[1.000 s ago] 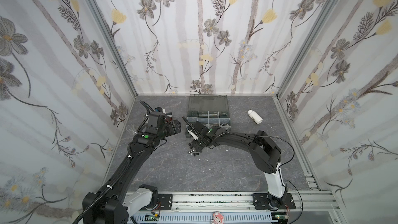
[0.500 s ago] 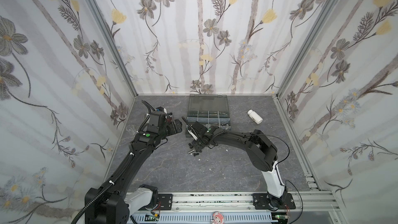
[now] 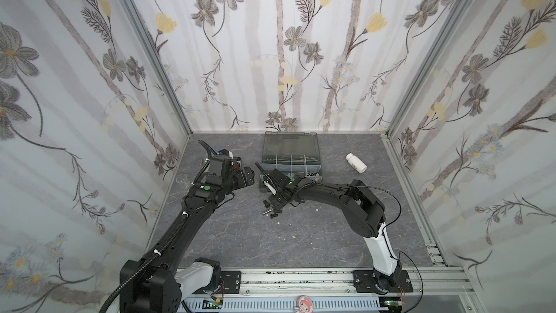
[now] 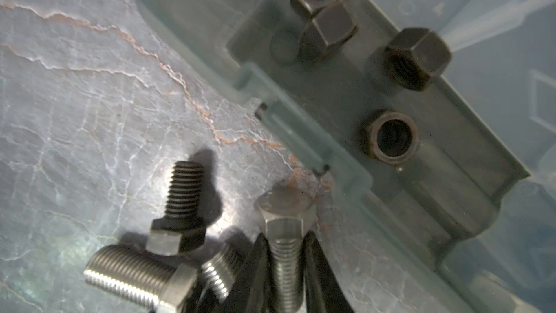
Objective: Sort the screws and nuts into containers
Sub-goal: Pick up the screw from the center of the table.
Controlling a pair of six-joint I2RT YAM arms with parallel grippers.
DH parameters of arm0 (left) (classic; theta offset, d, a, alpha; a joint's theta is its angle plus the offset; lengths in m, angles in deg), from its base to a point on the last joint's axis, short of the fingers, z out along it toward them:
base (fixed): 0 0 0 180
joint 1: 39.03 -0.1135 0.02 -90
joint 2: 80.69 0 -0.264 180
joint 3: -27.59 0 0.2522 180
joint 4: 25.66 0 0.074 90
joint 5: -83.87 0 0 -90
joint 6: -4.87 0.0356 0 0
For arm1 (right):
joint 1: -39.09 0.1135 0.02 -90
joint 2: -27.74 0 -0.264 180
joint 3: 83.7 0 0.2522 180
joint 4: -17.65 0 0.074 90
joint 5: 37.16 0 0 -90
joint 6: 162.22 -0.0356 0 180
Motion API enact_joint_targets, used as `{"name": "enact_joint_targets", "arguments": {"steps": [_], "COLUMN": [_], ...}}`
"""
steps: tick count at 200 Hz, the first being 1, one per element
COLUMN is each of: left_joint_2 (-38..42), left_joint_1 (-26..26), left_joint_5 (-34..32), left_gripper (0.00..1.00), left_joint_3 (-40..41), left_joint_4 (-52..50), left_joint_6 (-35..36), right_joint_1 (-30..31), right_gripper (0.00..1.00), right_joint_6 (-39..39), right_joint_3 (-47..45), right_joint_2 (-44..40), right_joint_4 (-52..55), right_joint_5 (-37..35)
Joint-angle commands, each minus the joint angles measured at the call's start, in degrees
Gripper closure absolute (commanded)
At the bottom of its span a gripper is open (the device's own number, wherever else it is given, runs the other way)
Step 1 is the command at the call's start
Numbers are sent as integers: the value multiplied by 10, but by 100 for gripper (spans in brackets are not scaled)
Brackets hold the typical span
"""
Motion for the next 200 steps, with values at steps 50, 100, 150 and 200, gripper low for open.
{"name": "enact_joint_targets", "arguments": {"steps": [50,100,150,200], "left_joint_2": [-2,4,18,33], "left_joint_1": [-1,-1,-1,-1], "left_joint_5": [0,-1,-4,-1], "left_gripper": [0,0,0,0], "left_joint_3": [-2,-7,-16,-17], "left_joint_4": [11,9,-2,-13], "left_joint_6": [-1,-2,1,5], "right_joint_1": [0,0,0,-5], "right_gripper": [87,96,100,100], "right_joint_6": [5,2,-2,-11], "right_joint_3": [2,4,8,14], "right_joint_2": [5,-13,-46,-80], "right_joint_4": [7,8,8,12], "right_joint_5": [-3,-11,-14,-6]}}
